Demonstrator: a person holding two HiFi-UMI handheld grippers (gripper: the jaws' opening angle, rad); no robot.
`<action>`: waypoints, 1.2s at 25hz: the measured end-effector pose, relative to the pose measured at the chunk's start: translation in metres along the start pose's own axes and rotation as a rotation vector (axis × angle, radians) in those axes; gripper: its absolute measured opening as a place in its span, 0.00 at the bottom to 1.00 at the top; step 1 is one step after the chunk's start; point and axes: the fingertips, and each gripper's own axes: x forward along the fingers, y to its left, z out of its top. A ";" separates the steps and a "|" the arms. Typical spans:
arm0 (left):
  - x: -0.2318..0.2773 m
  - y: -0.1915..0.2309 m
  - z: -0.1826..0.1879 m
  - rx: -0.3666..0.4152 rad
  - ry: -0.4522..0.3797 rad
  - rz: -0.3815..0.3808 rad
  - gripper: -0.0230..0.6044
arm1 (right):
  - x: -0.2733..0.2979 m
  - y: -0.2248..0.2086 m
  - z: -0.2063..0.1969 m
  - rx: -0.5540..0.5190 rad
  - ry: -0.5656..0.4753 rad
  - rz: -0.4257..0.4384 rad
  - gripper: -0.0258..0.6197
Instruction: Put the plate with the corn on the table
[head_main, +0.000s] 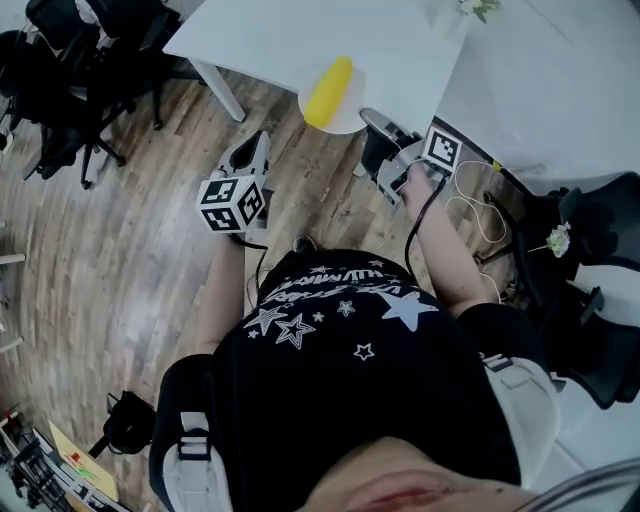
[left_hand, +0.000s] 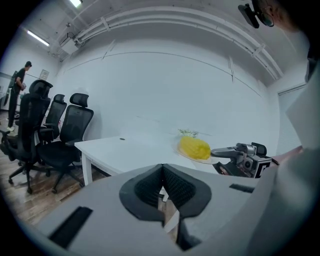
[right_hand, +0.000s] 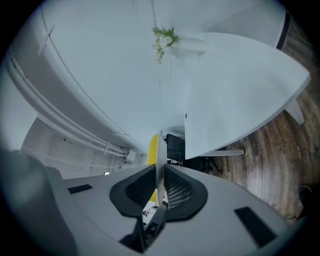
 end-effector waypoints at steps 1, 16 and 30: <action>0.003 0.008 0.001 -0.002 0.004 -0.006 0.05 | 0.008 -0.001 0.000 0.000 -0.006 -0.004 0.10; 0.060 0.091 0.028 0.007 0.031 -0.027 0.05 | 0.067 -0.029 0.049 0.015 -0.097 -0.061 0.10; 0.177 0.118 0.079 0.041 0.026 -0.038 0.05 | 0.149 -0.045 0.145 -0.020 -0.046 -0.017 0.10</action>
